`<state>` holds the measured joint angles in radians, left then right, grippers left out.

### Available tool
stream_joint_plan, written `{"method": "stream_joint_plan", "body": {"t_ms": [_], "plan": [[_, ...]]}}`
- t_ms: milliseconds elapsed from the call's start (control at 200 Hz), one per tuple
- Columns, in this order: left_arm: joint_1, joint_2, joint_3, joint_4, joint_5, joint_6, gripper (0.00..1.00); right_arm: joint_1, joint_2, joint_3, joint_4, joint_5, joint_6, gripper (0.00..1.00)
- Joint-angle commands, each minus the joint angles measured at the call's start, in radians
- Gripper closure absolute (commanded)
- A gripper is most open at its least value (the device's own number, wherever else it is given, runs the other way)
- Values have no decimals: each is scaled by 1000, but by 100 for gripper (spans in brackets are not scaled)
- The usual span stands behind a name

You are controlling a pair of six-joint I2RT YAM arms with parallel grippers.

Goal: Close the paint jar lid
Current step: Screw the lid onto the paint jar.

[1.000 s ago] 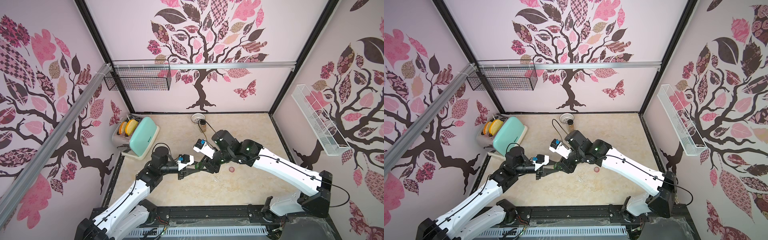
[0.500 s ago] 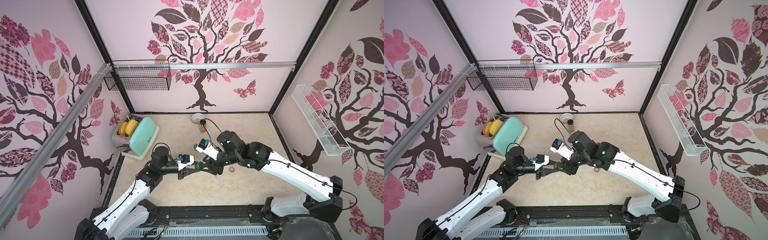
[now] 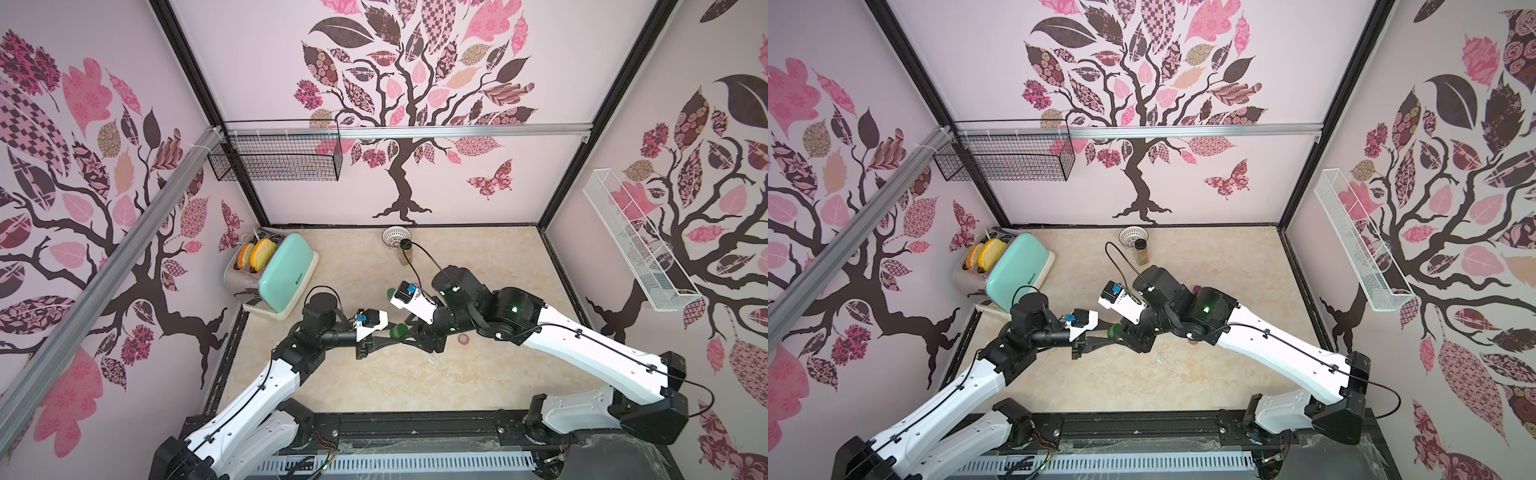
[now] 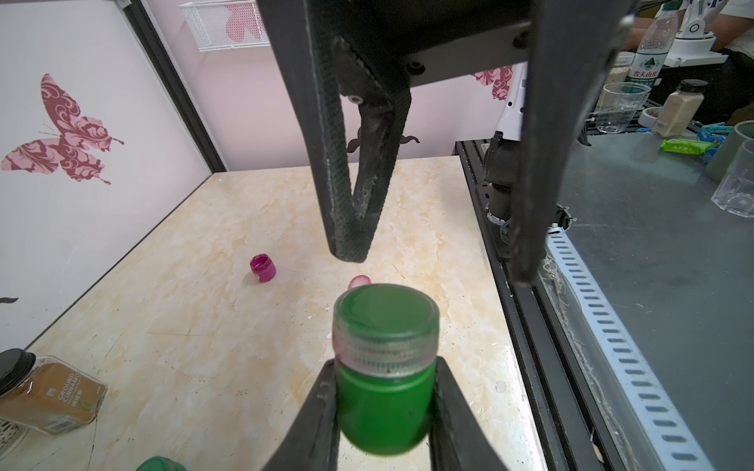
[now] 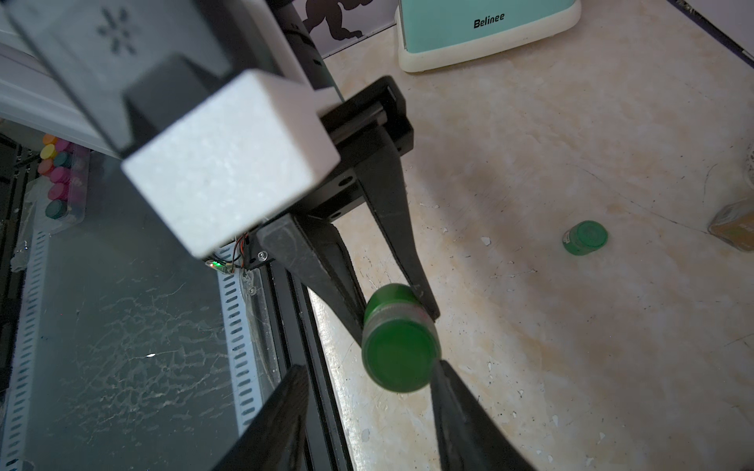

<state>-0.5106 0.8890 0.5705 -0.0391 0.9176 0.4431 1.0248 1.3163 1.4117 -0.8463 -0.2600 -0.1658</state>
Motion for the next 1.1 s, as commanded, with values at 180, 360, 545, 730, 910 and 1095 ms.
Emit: {"method": "stream_joint_plan", "body": {"t_ms": [180,360,545,730,910,1095], "plan": [[-5,5,34,-1,12,7,82,9,19,12,-11,73,10,48],[-5,5,34,-1,13,7,82,9,40,9,3,55,36,49],[-6,5,35,-1,16,6,82,11,49,11,6,56,41,61],[-7,2,34,-3,12,8,82,11,60,20,0,71,56,70],[-8,-6,33,-2,-2,9,82,11,73,26,9,70,127,77],[-8,-20,28,2,-43,12,83,11,104,32,28,132,372,87]]}}
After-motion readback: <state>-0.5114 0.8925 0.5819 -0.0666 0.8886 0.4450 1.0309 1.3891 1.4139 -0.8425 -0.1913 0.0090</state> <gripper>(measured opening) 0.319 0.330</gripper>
